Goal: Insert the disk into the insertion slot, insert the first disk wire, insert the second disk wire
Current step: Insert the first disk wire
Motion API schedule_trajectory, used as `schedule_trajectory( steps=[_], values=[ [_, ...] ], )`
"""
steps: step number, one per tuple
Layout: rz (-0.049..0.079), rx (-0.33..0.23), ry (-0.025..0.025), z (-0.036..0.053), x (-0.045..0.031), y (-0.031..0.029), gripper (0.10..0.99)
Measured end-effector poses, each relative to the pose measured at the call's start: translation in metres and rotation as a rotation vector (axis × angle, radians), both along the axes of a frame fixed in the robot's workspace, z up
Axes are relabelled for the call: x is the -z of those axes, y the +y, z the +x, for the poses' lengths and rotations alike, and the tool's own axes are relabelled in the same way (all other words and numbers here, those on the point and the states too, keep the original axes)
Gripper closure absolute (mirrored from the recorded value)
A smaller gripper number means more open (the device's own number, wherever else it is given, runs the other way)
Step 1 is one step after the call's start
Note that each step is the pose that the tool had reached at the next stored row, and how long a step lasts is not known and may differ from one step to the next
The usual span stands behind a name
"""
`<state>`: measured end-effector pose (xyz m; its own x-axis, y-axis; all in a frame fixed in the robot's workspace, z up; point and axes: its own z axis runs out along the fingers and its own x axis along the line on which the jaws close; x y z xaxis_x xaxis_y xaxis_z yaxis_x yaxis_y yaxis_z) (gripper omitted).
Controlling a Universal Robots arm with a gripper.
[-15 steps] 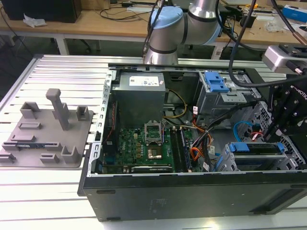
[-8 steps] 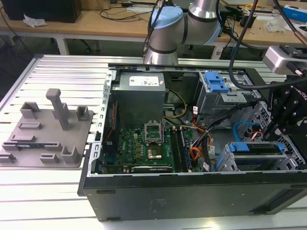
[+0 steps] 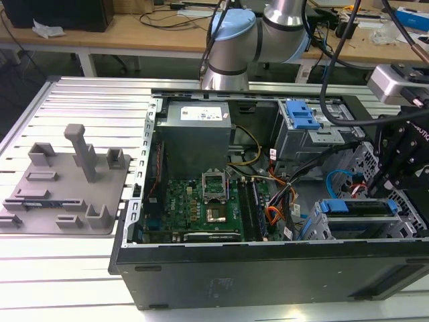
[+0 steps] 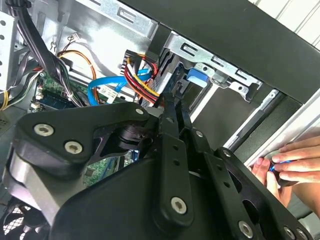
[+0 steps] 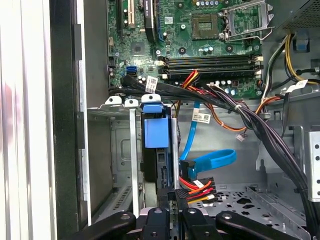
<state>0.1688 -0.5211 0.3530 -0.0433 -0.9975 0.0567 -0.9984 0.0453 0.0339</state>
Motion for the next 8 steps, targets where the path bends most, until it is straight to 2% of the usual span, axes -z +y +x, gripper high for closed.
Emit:
schedule_trajectory(
  steps=[1,3,8],
  values=[
    [0.0,0.0,-0.001,-0.0001,0.0002,-0.0002,0.922],
    [0.001,0.0,-0.009,-0.001,0.0008,-0.0006,0.922],
    [0.001,0.0,-0.0094,-0.0011,0.0013,-0.0007,0.922]
  ],
)
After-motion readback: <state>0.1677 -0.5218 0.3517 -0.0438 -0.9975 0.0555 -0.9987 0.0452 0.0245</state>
